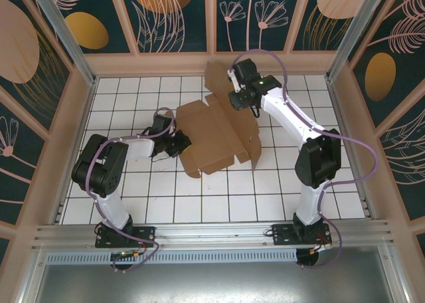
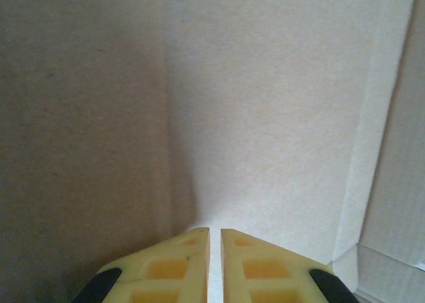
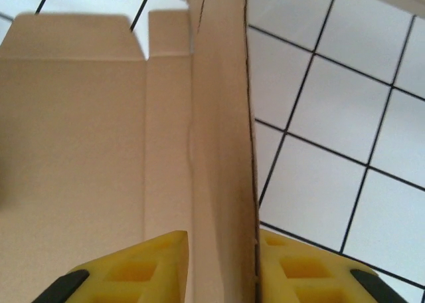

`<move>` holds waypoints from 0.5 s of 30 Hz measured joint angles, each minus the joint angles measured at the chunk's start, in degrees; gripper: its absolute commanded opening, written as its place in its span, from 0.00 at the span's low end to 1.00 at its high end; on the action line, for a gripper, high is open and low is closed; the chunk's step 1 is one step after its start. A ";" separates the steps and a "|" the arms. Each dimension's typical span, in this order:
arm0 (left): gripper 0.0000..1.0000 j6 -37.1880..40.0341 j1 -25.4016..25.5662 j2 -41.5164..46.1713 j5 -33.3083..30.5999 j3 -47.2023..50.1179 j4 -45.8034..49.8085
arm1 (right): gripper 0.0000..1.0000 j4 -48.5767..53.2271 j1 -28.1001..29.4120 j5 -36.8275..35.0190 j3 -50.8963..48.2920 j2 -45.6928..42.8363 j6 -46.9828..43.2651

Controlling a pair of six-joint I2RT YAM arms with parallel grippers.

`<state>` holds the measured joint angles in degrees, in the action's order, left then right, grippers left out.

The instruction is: Fold the paper box

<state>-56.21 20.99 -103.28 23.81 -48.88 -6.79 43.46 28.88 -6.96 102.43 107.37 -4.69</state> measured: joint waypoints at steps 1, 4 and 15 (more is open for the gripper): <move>0.12 0.11 0.00 -0.31 -0.13 0.00 0.17 | 0.27 -0.55 -0.48 0.04 0.00 -0.17 -0.13; 0.11 0.50 0.00 -0.57 -0.31 -0.17 0.44 | 0.15 -1.33 -1.25 0.26 0.00 -0.22 -0.68; 0.10 1.95 0.00 -0.57 -0.57 -0.33 1.05 | 0.09 -6.19 0.37 -9.62 -4.81 -0.11 -4.63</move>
<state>-54.26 20.99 -103.85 23.24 -49.21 -5.74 37.28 29.26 -16.58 97.62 107.26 -9.32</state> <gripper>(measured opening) 0.101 0.087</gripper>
